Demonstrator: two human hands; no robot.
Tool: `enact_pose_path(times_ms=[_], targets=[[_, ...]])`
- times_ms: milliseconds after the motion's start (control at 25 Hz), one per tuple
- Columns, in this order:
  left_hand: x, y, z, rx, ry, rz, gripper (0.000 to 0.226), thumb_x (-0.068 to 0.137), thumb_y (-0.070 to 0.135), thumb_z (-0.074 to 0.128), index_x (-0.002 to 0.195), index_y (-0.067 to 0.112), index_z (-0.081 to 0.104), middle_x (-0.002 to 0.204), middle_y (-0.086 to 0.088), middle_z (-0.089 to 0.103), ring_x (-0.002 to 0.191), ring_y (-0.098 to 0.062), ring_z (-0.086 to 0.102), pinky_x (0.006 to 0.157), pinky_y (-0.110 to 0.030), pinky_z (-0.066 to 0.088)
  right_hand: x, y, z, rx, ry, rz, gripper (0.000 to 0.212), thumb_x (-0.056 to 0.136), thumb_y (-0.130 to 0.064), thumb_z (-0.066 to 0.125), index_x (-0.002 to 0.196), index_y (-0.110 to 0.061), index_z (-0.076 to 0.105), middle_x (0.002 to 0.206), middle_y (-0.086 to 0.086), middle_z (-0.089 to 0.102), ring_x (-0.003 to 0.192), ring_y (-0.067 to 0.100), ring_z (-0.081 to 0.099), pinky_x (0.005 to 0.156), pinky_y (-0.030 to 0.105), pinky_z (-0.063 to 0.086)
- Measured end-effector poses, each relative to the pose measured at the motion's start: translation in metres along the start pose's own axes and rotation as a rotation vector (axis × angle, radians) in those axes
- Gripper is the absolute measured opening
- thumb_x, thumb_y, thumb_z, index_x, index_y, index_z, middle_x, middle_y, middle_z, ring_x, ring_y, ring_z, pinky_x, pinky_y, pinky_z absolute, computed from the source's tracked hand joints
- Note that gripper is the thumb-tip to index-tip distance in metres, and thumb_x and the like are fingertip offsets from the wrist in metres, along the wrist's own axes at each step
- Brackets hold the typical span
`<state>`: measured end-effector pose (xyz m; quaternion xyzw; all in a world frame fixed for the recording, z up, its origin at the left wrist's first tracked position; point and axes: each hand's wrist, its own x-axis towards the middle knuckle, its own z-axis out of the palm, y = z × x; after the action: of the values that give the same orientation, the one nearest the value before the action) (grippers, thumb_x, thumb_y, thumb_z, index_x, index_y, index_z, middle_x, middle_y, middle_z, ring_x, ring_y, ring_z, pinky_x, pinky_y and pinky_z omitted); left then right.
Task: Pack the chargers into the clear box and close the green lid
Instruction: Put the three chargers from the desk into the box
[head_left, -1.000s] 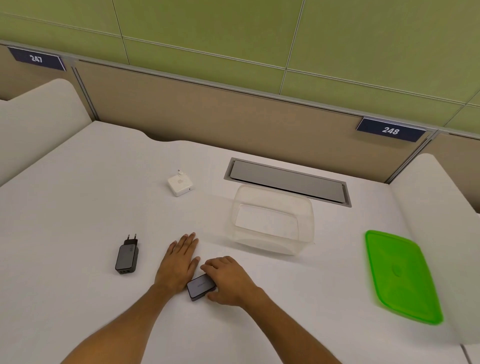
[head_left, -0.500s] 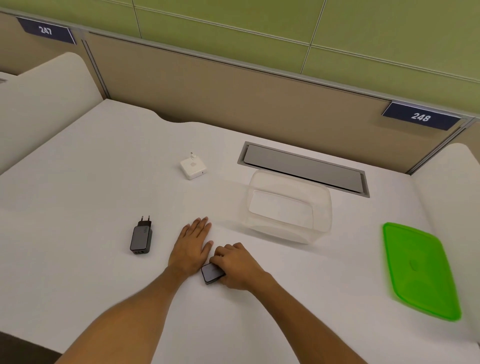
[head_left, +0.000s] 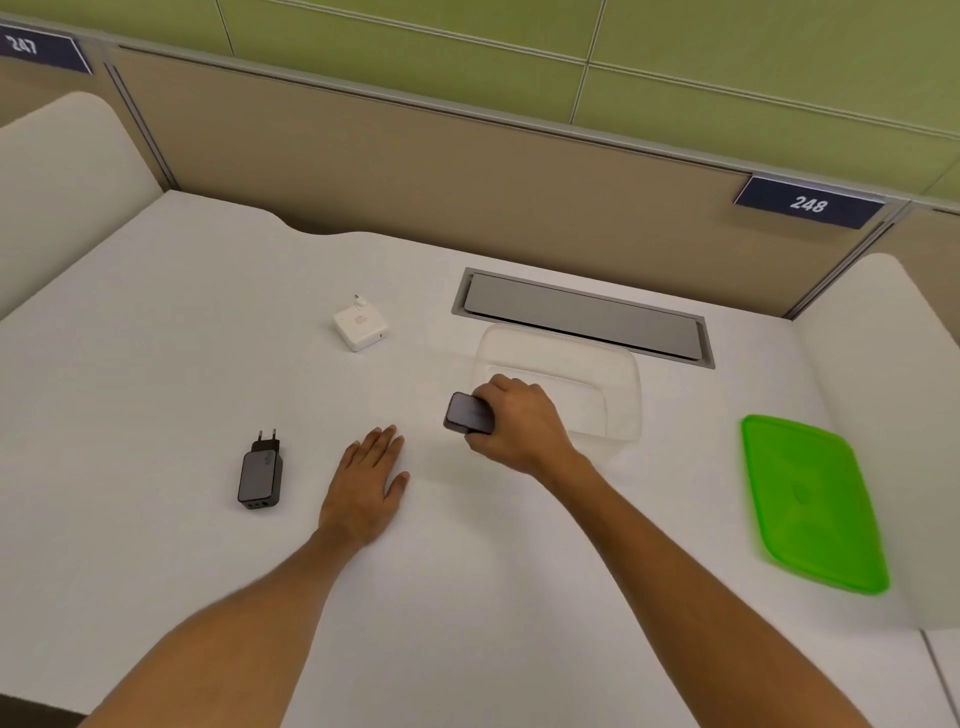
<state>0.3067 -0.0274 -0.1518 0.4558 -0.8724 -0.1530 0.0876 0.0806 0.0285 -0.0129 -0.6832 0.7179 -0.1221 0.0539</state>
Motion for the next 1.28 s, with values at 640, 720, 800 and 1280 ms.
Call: enact_pose_path(times_ms=[640, 720, 800, 1280], targets=[[-0.001, 0.003, -0.002, -0.036, 0.038, 0.004, 0.066, 0.089, 0.047, 0.019, 0.146, 0.016, 0.031, 0.155, 0.001, 0.026, 0.144, -0.014, 0.016, 0.118, -0.033, 0.008, 0.017, 0.100, -0.013, 0.025, -0.220, 0.657, 0.025, 0.059, -0.017, 0.068, 0.053, -0.022, 0.044, 0.052, -0.007, 0.050, 0.048, 0.015, 0.051, 0.045, 0.019, 0.036], [-0.001, 0.003, -0.002, -0.037, 0.039, 0.004, 0.066, 0.089, 0.047, 0.020, 0.145, 0.016, 0.032, 0.155, 0.000, 0.027, 0.144, -0.015, 0.017, 0.118, -0.034, 0.009, 0.017, 0.102, -0.008, 0.009, -0.255, 0.660, 0.028, 0.060, -0.016, 0.069, 0.051, -0.023, 0.043, 0.052, -0.007, 0.047, 0.047, 0.013, 0.045, 0.044, 0.018, 0.033], [-0.001, 0.003, -0.002, -0.036, 0.047, 0.005, 0.065, 0.089, 0.046, 0.022, 0.145, 0.015, 0.033, 0.155, -0.001, 0.028, 0.144, -0.016, 0.019, 0.118, -0.034, 0.010, 0.019, 0.103, -0.004, -0.012, -0.298, 0.668, 0.030, 0.061, -0.019, 0.070, 0.056, -0.024, 0.041, 0.058, -0.006, 0.047, 0.056, 0.017, 0.050, 0.044, 0.020, 0.031], [0.000, 0.002, 0.000, 0.011, 0.007, -0.007, 0.059, 0.093, 0.039, 0.030, 0.147, 0.016, 0.027, 0.157, 0.002, 0.021, 0.145, -0.013, 0.013, 0.120, -0.033, 0.007, 0.024, 0.104, 0.009, -0.121, -0.412, 0.682, 0.027, 0.072, -0.027, 0.067, 0.092, -0.014, 0.055, 0.073, -0.001, 0.049, 0.077, 0.024, 0.054, 0.063, 0.028, 0.044]])
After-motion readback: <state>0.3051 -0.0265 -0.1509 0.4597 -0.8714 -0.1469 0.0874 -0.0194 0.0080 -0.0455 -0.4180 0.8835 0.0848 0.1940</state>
